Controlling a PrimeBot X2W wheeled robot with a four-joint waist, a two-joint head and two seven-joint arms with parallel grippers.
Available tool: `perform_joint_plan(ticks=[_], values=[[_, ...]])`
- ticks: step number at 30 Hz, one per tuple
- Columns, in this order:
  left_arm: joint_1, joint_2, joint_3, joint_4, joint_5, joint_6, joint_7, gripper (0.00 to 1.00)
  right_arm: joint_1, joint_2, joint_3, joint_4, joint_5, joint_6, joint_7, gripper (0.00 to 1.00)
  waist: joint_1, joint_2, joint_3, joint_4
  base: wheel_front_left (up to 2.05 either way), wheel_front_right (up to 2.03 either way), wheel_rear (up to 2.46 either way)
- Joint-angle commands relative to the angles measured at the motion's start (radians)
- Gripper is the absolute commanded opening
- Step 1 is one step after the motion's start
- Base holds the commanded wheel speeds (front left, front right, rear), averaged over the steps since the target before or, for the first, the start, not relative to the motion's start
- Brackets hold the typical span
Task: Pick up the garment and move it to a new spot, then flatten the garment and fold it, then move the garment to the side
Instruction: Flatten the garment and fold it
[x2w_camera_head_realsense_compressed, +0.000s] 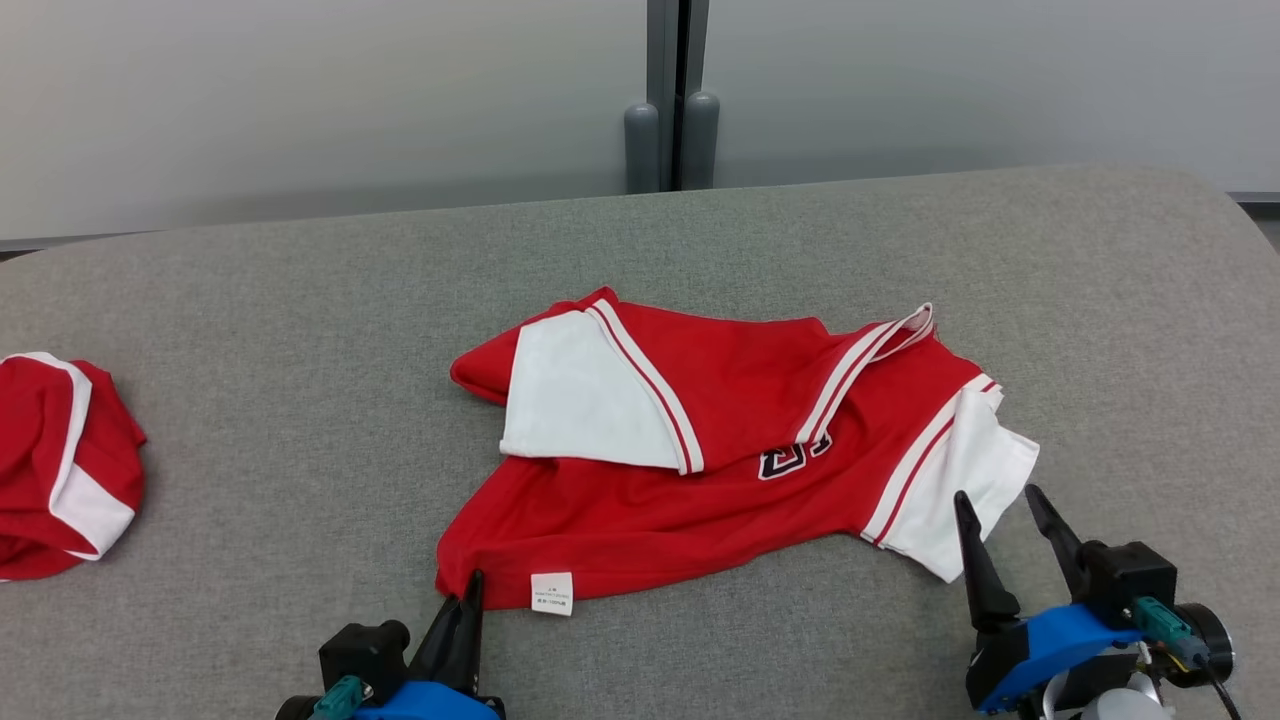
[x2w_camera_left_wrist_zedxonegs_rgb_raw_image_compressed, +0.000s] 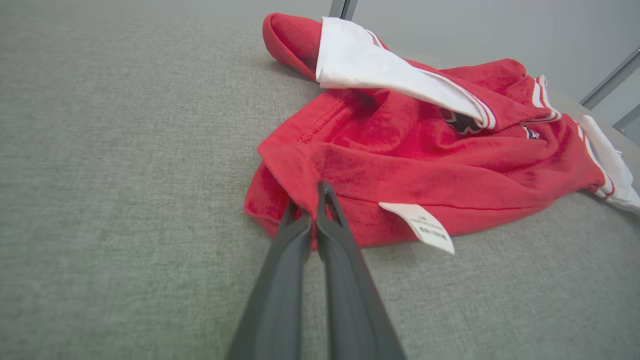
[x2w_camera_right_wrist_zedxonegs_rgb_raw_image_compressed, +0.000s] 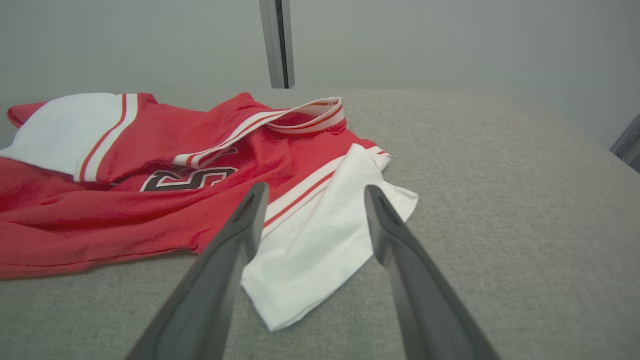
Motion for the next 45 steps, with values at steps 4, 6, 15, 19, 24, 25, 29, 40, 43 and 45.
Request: perform_joint_plan(ticks=[4,6,15,19,24,25,29,40,43,45], values=[[-0.024,0.0,-0.002,-0.034,0.008,-0.002,0.0,0.0,-0.05,-0.004,-0.078,0.034,-0.016,0.0,-0.004,1.0,-0.0001,-0.0002,0.03,0.01,0.0,0.0,0.0],[-0.031,0.0,-0.002,-0.041,0.013,-0.002,0.0,0.0,-0.084,-0.004,-0.112,0.051,-0.042,0.0,-0.004,1.0,-0.0001,-0.0002,0.047,0.015,0.0,0.0,0.0],[-0.069,0.0,-0.024,-0.047,0.025,-0.002,0.0,0.0,-0.222,-0.01,-0.281,0.208,-0.164,0.0,-0.004,1.0,-0.0001,-0.0002,0.112,0.053,0.0,0.0,0.0],[-0.081,0.0,-0.034,-0.05,0.03,-0.002,0.0,0.0,-0.255,-0.012,-0.335,0.269,-0.2,0.0,-0.004,1.0,-0.0001,-0.0002,0.13,0.067,0.0,0.0,0.0],[-0.085,0.002,-0.024,-0.05,0.042,-0.002,0.0,0.0,-0.28,-0.011,-0.373,0.322,-0.226,0.0,-0.004,1.0,-0.0001,-0.0002,0.145,0.073,0.0,0.0,0.0],[-0.088,0.003,-0.023,-0.05,0.045,-0.002,0.0,0.0,-0.284,-0.011,-0.377,0.331,-0.229,0.0,-0.004,1.0,-0.0001,-0.0002,0.148,0.072,0.0,0.0,0.0],[-0.096,0.007,-0.023,-0.052,0.052,-0.002,0.0,0.0,-0.296,-0.01,-0.395,0.374,-0.228,0.0,-0.001,1.0,-0.0001,-0.0002,0.16,0.074,0.0,0.0,0.0],[-0.097,0.015,-0.003,-0.065,0.06,-0.001,0.0,0.0,-0.311,-0.007,-0.355,0.32,-0.14,0.0,-0.003,0.0,-0.0001,-0.0002,0.158,0.059,0.0,0.0,0.0],[-0.099,0.014,0.011,-0.091,0.054,-0.001,0.0,0.0,-0.304,-0.006,-0.343,0.271,-0.094,0.0,-0.004,0.0,-0.0001,-0.0002,0.142,0.055,0.0,0.0,0.0],[-0.108,0.011,0.038,-0.153,0.048,-0.001,0.0,0.0,-0.299,-0.005,-0.312,0.184,0.008,0.0,-0.004,0.0,-0.0001,-0.0002,0.109,0.047,0.0,0.0,0.0]])
